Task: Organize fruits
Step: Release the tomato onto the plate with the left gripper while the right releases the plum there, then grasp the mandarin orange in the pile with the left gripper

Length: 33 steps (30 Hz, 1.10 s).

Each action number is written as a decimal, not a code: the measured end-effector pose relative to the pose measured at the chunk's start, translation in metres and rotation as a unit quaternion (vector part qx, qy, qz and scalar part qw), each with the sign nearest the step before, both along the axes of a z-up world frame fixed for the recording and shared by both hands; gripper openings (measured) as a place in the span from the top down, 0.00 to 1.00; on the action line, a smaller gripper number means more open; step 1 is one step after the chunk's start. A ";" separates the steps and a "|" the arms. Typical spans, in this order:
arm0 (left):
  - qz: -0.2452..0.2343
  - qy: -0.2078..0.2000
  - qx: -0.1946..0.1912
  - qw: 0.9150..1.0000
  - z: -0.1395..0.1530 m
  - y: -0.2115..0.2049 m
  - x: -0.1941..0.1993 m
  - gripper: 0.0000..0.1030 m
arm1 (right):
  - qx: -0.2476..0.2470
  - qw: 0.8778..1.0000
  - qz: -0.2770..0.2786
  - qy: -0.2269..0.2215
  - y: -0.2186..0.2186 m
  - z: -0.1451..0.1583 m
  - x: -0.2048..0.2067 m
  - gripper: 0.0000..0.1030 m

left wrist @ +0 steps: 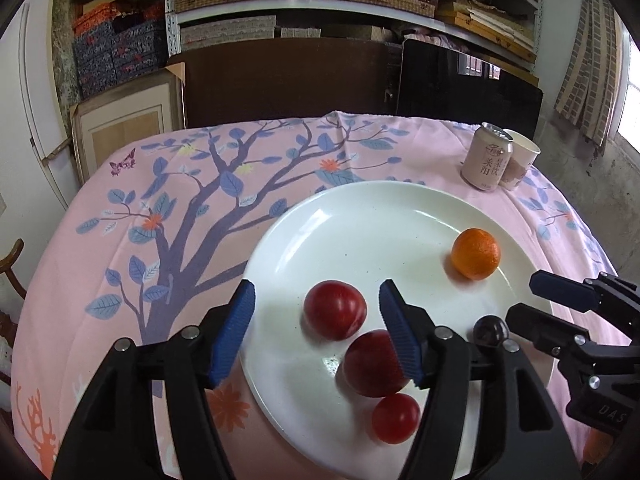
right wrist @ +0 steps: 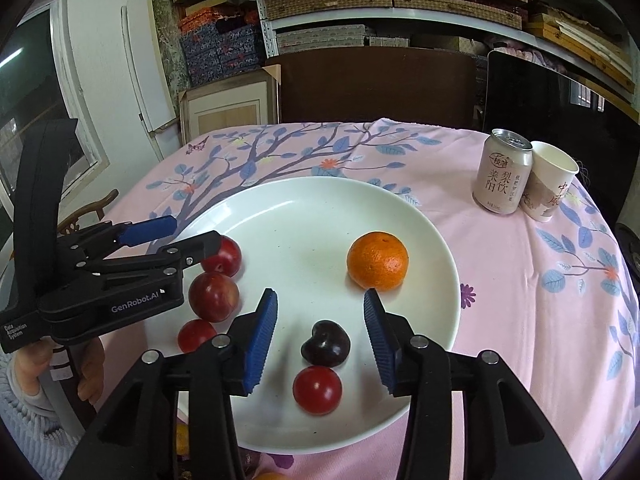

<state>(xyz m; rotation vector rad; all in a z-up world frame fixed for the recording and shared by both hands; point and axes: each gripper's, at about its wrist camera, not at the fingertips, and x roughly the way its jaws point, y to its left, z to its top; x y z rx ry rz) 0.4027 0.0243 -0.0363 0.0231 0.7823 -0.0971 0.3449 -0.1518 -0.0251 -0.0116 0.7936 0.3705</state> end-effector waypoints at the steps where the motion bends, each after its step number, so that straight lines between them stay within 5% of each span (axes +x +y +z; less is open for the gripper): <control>1: 0.001 -0.005 0.004 1.000 0.001 -0.001 -0.001 0.36 | 0.002 1.000 0.001 -0.001 0.000 0.001 -0.001 0.56; 14: 0.020 -0.047 0.026 0.998 0.037 -0.006 -0.039 0.23 | 0.033 0.999 -0.008 -0.038 -0.016 0.036 -0.044 0.55; 19: 0.030 -0.077 0.033 0.996 0.052 -0.007 -0.094 0.17 | 0.051 0.997 -0.025 -0.059 -0.035 0.042 -0.082 0.47; 33: 0.063 -0.045 0.020 0.997 0.021 0.007 -0.232 0.14 | 0.079 0.995 -0.043 -0.040 -0.066 0.002 -0.175 0.44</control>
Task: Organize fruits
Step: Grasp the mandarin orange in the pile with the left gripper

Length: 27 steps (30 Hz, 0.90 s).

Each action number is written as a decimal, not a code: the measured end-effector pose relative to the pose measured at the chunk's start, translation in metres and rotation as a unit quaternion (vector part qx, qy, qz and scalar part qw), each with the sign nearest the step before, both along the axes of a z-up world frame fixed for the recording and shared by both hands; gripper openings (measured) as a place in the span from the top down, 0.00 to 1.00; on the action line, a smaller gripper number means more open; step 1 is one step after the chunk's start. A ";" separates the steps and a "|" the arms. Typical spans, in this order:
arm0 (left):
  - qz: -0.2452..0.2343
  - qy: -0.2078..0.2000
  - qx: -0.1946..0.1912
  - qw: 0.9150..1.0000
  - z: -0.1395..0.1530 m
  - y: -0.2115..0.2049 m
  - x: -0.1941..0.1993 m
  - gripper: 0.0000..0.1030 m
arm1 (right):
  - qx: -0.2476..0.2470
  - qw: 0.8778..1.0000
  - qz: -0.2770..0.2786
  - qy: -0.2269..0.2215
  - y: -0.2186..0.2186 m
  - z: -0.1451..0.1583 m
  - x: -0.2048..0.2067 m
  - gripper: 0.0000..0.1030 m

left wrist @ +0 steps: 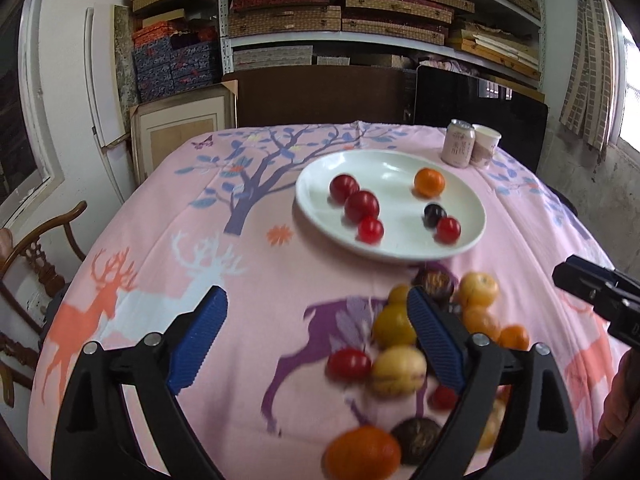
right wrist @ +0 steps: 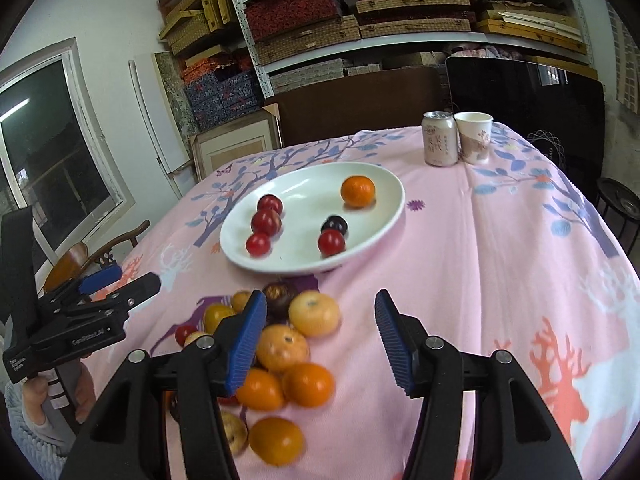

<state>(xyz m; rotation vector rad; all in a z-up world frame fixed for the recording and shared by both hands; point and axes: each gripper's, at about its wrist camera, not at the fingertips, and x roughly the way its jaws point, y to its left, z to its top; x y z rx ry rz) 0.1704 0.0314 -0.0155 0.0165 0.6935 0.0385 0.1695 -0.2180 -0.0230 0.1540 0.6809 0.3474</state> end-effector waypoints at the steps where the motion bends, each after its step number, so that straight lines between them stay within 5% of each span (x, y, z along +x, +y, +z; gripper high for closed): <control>1: 0.001 0.003 0.001 1.000 -0.003 0.001 -0.006 0.14 | 0.000 1.000 0.000 0.001 -0.001 -0.002 -0.003 0.44; 27: -0.050 0.060 -0.008 0.997 -0.043 0.002 -0.067 0.12 | 0.010 1.000 -0.009 -0.010 -0.010 -0.015 -0.029 0.33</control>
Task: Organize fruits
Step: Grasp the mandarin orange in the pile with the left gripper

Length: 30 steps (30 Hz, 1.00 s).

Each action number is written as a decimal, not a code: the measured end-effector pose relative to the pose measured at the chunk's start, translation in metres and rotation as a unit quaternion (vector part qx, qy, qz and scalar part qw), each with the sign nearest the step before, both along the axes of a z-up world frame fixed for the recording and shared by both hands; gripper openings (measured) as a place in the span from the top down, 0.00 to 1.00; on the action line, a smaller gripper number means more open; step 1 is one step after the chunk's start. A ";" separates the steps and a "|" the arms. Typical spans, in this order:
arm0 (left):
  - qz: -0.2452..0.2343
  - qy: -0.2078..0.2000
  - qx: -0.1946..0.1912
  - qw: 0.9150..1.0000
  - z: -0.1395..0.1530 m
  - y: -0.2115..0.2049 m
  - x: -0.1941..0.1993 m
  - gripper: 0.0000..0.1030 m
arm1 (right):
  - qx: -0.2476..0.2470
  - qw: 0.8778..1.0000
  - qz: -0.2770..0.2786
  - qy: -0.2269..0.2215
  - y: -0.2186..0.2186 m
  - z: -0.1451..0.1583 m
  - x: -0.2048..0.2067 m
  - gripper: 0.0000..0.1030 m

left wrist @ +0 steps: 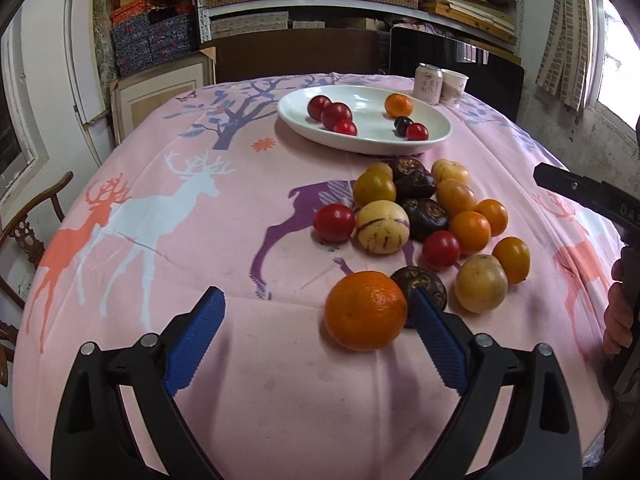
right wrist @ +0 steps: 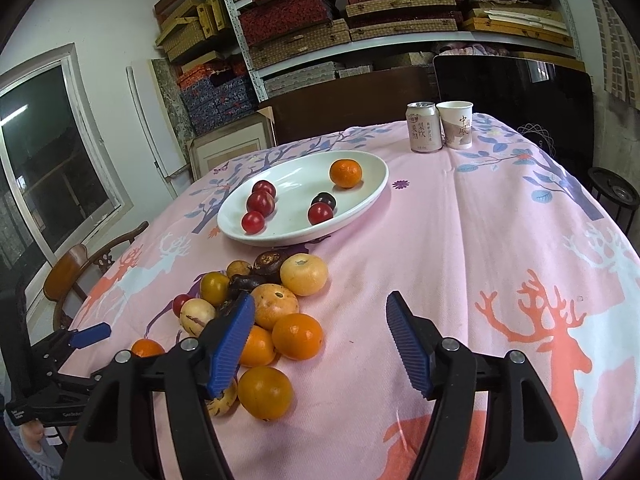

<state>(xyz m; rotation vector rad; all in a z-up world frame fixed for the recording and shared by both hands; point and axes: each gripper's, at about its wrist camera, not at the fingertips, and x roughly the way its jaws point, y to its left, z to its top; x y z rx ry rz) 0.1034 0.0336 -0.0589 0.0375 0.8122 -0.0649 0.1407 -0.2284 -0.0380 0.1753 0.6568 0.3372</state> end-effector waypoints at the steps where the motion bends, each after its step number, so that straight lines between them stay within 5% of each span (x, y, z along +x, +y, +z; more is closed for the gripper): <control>1: -0.002 0.004 0.000 1.000 -0.002 -0.001 0.002 0.12 | 0.000 1.000 0.001 -0.001 0.000 0.000 -0.001 0.33; 3: -0.007 0.009 -0.007 1.000 -0.003 -0.001 0.004 0.12 | -0.001 1.000 0.002 -0.001 0.000 0.001 0.000 0.33; 8: -0.024 0.030 -0.042 0.998 -0.008 0.001 0.011 0.35 | 0.000 1.000 0.004 -0.001 0.001 0.000 -0.001 0.33; 14: -0.041 0.037 -0.050 0.997 -0.011 -0.003 0.014 0.46 | -0.001 1.000 0.004 0.001 0.001 0.000 0.000 0.33; 30: -0.060 0.052 -0.087 0.993 -0.014 -0.001 0.019 0.56 | 0.000 1.000 0.003 0.003 0.000 0.000 0.000 0.33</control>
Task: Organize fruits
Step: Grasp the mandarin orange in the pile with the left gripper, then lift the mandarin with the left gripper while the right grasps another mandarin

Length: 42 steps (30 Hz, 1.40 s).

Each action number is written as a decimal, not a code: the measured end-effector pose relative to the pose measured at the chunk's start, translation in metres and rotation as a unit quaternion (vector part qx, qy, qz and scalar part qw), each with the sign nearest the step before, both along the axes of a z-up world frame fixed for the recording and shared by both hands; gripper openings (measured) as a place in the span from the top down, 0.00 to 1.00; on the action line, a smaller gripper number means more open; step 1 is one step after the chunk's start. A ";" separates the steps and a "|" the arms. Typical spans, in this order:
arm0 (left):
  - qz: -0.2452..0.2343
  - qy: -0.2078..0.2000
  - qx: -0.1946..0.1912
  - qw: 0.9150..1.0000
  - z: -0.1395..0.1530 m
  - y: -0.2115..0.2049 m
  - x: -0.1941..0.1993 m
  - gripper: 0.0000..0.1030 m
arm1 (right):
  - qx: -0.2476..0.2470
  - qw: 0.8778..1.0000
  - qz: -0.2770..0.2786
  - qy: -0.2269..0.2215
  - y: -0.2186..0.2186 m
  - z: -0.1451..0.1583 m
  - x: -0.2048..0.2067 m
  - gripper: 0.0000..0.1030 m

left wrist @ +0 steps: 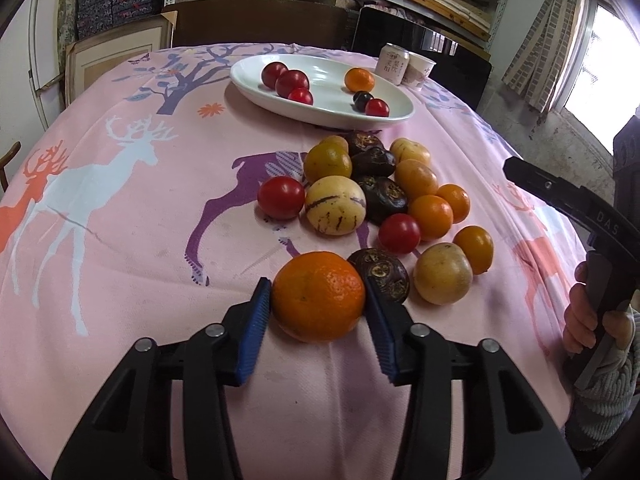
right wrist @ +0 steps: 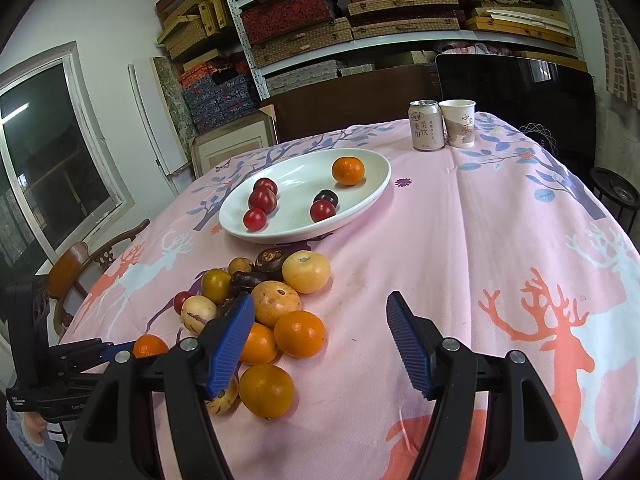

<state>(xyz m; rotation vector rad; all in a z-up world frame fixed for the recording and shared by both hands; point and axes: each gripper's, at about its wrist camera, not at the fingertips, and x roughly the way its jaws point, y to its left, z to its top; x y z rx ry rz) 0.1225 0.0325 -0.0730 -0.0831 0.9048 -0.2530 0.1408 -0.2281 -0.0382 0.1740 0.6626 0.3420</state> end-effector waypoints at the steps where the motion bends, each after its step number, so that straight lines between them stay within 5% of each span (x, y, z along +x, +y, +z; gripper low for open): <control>1: 0.002 -0.002 0.002 1.000 0.000 0.000 -0.001 0.56 | 0.000 1.000 0.000 0.000 0.000 0.000 0.000 0.33; 10: 0.094 -0.025 0.038 0.995 0.009 0.035 0.003 0.57 | -0.032 0.998 0.053 0.022 0.018 -0.008 -0.019 0.33; 15: 0.081 -0.014 0.017 0.996 0.005 0.036 0.007 0.57 | -0.055 0.995 0.072 0.043 0.027 -0.016 -0.026 0.36; 18: 0.076 -0.007 0.012 0.997 0.001 0.037 0.008 0.57 | -0.062 0.993 0.081 0.065 0.033 -0.022 -0.021 0.50; 25: 0.073 -0.002 0.019 0.997 0.000 0.033 0.009 0.56 | -0.062 0.989 0.098 0.097 0.040 -0.032 -0.014 0.55; 27: 0.072 -0.002 0.023 0.997 0.000 0.032 0.010 0.56 | -0.059 0.988 0.106 0.101 0.043 -0.033 -0.014 0.64; 36: 0.073 0.000 0.018 0.997 0.000 0.032 0.012 0.56 | -0.050 0.989 0.099 0.102 0.040 -0.032 -0.012 0.64; 42: 0.074 0.001 0.048 0.996 -0.001 0.027 0.014 0.56 | -0.037 0.990 0.091 0.101 0.034 -0.031 -0.012 0.64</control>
